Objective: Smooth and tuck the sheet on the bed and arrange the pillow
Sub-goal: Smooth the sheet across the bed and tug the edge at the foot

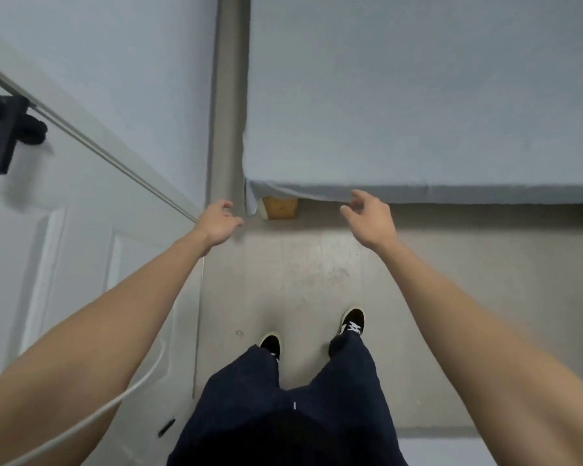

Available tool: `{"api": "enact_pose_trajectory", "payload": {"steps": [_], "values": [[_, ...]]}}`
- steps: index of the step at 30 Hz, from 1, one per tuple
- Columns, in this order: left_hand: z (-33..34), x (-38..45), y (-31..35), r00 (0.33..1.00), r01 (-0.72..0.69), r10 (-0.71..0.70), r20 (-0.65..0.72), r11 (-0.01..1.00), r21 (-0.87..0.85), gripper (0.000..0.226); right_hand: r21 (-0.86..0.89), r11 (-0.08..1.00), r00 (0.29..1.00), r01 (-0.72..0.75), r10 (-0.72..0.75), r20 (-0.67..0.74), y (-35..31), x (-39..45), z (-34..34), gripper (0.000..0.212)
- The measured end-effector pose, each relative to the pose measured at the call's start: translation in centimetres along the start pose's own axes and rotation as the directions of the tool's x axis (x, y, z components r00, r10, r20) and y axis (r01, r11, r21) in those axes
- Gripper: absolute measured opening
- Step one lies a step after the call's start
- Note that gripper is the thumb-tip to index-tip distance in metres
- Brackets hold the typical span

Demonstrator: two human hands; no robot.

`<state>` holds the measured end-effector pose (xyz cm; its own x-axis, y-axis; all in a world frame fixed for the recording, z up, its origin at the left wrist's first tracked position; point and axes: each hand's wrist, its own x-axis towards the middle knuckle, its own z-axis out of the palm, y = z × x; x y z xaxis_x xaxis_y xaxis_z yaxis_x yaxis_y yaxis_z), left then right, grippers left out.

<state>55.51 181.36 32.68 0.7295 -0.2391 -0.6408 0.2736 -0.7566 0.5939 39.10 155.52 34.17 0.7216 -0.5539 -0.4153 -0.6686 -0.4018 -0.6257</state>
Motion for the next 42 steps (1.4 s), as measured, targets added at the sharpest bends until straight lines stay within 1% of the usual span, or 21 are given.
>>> {"api": "enact_pose_trajectory", "payload": {"steps": [3, 5, 8, 11, 12, 14, 15, 16, 18, 20, 22, 23, 25, 27, 29, 31, 33, 36, 38, 39, 42], "values": [[2.7, 2.9, 0.7, 0.999, -0.014, 0.014, -0.032, 1.0, -0.014, 0.051, 0.018, 0.998, 0.996, 0.053, -0.054, 0.07, 1.3, 4.3, 1.7, 0.055], [5.8, 6.1, -0.3, 0.999, -0.018, 0.017, -0.048, 0.999, -0.028, 0.047, 0.033, 0.998, 0.991, 0.062, -0.065, 0.114, 3.7, 7.7, 3.9, 0.055], [10.7, 11.5, -3.9, 0.996, -0.004, -0.004, -0.094, 0.996, -0.086, 0.042, 0.07, 0.997, 0.988, 0.037, -0.047, 0.145, 7.6, 12.5, 8.5, 0.054], [15.9, 18.5, -9.8, 0.986, 0.054, -0.074, -0.151, 0.99, -0.131, 0.033, 0.105, 0.994, 0.986, 0.004, -0.022, 0.167, 12.8, 17.8, 15.2, 0.052], [17.3, 21.1, -11.9, 0.984, 0.075, -0.099, -0.148, 0.984, -0.162, 0.026, 0.114, 0.994, 0.986, -0.007, -0.013, 0.169, 14.7, 19.7, 17.6, 0.052], [19.3, 25.8, -15.0, 0.982, 0.109, -0.15, -0.112, 0.944, -0.312, 0.004, 0.167, 0.985, 0.986, -0.044, 0.015, 0.168, 17.4, 23.0, 21.9, 0.052], [20.1, 28.5, -16.2, 0.982, 0.124, -0.17, -0.085, 0.91, -0.395, 0.003, 0.227, 0.972, 0.988, -0.064, 0.03, 0.15, 18.7, 24.9, 24.2, 0.052], [20.6, 30.9, -17.0, 0.982, 0.143, -0.186, -0.04, 0.862, -0.487, 0.007, 0.312, 0.945, 0.989, -0.1, 0.06, 0.135, 19.6, 26.8, 26.1, 0.052], [20.9, 34.9, -18.0, 0.976, 0.197, -0.204, 0.069, 0.718, -0.667, 0.044, 0.533, 0.821, 0.978, -0.205, 0.146, 0.151, 20.6, 29.5, 29.2, 0.049], [21.2, 38.5, -19.0, 0.977, 0.207, -0.154, 0.146, 0.531, -0.822, 0.078, 0.699, 0.667, 0.966, -0.257, 0.179, 0.185, 21.3, 32.3, 32.0, 0.043], [21.7, 40.9, -19.4, 0.982, 0.179, -0.108, 0.153, 0.31, -0.934, 0.099, 0.807, 0.534, 0.966, -0.252, 0.186, 0.179, 21.7, 34.3, 33.9, 0.042], [22.2, 41.7, -19.6, 0.989, 0.142, -0.076, 0.129, 0.207, -0.968, 0.097, 0.853, 0.466, 0.968, -0.236, 0.185, 0.167, 21.9, 35.1, 34.5, 0.043], [23.3, 43.2, -19.7, 0.999, 0.044, -0.034, 0.042, 0.08, -0.996, 0.074, 0.92, 0.343, 0.973, -0.187, 0.192, 0.126, 22.2, 36.5, 35.7, 0.043], [23.9, 44.0, -19.6, 0.999, -0.047, -0.004, -0.047, 0.014, -0.999, 0.061, 0.96, 0.241, 0.975, -0.14, 0.201, 0.092, 21.7, 37.0, 36.2, 0.042], [24.0, 44.5, -19.5, 0.994, -0.097, 0.038, -0.099, -0.061, -0.993, 0.056, 0.986, 0.147, 0.978, -0.075, 0.206, 0.044, 21.1, 37.2, 36.4, 0.04], [23.9, 44.7, -19.3, 0.99, -0.112, 0.073, -0.121, -0.115, -0.987, 0.052, 0.994, 0.103, 0.977, -0.03, 0.215, 0.007, 20.5, 37.0, 36.4, 0.037], [24.0, 44.8, -19.3, 0.989, -0.127, 0.067, -0.134, -0.098, -0.987, 0.049, 0.993, 0.116, 0.966, -0.014, 0.257, -0.016, 20.4, 36.6, 36.4, 0.028], [24.0, 44.7, -19.5, 0.985, -0.172, 0.001, -0.172, 0.034, -0.985, 0.042, 0.993, 0.12, 0.926, 0.004, 0.374, -0.049, 20.5, 36.4, 36.8, 0.004], [23.5, 44.7, -19.8, 0.969, -0.221, -0.079, -0.233, 0.135, -0.966, 0.031, 0.991, 0.129, 0.901, 0.027, 0.426, -0.08, 20.3, 36.4, 37.1, 0.022], [23.3, 44.7, -19.9, 0.96, -0.239, -0.103, -0.26, 0.181, -0.954, 0.025, 0.99, 0.134, 0.893, 0.035, 0.441, -0.091, 20.2, 36.5, 37.3, 0.026], [23.0, 45.0, -20.2, 0.95, -0.236, -0.136, -0.281, 0.276, -0.932, 0.013, 0.985, 0.172, 0.873, 0.019, 0.477, -0.1, 20.6, 36.7, 38.3, 0.027]]}}
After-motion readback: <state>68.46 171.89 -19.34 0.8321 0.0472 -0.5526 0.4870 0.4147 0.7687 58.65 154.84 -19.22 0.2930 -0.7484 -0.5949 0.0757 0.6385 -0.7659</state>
